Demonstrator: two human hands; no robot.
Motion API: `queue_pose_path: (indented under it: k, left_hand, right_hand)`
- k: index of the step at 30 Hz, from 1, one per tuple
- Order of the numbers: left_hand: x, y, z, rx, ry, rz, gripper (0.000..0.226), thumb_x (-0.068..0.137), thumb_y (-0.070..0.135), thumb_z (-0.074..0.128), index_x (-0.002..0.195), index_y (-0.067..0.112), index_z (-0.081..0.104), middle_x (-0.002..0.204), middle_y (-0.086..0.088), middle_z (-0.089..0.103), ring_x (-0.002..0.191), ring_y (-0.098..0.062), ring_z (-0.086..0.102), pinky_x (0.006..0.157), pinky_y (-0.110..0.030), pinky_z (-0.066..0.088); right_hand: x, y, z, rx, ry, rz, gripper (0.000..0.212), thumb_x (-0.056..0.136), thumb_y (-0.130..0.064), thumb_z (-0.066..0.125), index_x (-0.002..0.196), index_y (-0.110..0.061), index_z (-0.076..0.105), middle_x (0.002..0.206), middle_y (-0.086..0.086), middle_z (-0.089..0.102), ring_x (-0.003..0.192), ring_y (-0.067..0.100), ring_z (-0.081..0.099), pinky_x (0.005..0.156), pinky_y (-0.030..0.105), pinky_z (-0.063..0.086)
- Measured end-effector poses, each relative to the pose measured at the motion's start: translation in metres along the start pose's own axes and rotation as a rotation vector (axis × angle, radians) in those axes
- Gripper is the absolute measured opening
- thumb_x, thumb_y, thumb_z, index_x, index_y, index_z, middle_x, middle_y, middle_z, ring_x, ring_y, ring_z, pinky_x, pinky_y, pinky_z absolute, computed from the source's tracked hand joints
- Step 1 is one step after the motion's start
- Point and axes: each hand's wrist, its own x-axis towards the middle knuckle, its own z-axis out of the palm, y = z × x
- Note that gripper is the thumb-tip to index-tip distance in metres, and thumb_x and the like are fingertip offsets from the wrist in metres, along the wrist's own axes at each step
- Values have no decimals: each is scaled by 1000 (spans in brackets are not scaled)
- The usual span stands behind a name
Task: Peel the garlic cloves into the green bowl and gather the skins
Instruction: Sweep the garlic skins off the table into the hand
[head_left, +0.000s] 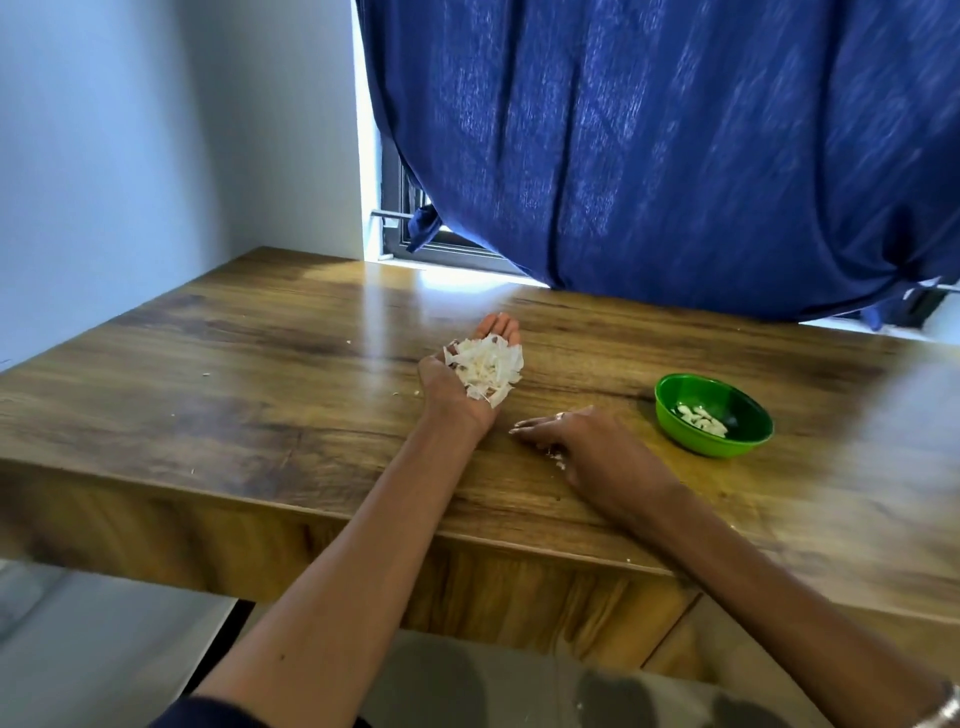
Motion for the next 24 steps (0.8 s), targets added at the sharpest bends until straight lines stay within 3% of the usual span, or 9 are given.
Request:
queue_pose_path:
  k: [3, 6, 8, 12, 15, 24]
  left_hand:
    - [0, 2, -1, -28, -17, -6, 61, 105, 24, 16, 137, -14, 51, 142, -31, 54, 137, -41, 49, 115, -49, 38]
    - [1, -1, -1, -11, -3, -13, 61, 105, 23, 15, 135, -14, 53, 140, -31, 56, 134, -42, 52, 114, -49, 40]
    - [0, -4, 0, 12, -8, -18, 60, 104, 22, 16, 135, -14, 53, 139, -30, 57, 133, -42, 53, 112, -49, 42]
    - [2, -5, -1, 36, -17, -29, 58, 104, 19, 16, 128, -15, 57, 135, -31, 59, 123, -41, 58, 107, -48, 45]
    - [3, -5, -2, 23, -30, -40, 58, 103, 19, 17, 116, -16, 60, 132, -31, 59, 130, -42, 54, 116, -48, 40]
    - [5, -5, -4, 26, -37, -58, 58, 103, 21, 17, 115, -17, 60, 136, -31, 57, 134, -41, 52, 115, -47, 40]
  right_hand:
    - [-15, 19, -11, 13, -19, -17, 52, 86, 8, 66, 123, -28, 72, 126, -11, 70, 115, 3, 63, 102, 24, 49]
    - [-23, 32, -16, 120, 100, 56, 33, 91, -2, 68, 112, -26, 77, 110, -9, 76, 103, -1, 67, 92, 23, 55]
    - [-24, 31, -15, 125, 124, 118, 27, 95, -8, 67, 115, -24, 76, 111, -8, 76, 104, 2, 68, 94, 26, 54]
    - [-24, 15, -14, 50, 28, 173, 32, 97, -23, 66, 128, -27, 68, 121, -6, 73, 116, 12, 65, 102, 33, 48]
    - [-21, 6, -14, 6, 8, 193, 34, 96, -23, 67, 128, -32, 68, 127, -4, 70, 124, 16, 60, 108, 42, 43]
    - [-29, -3, -14, -64, 18, 204, 19, 97, -24, 65, 112, -29, 76, 107, -8, 75, 103, 10, 67, 104, 40, 49]
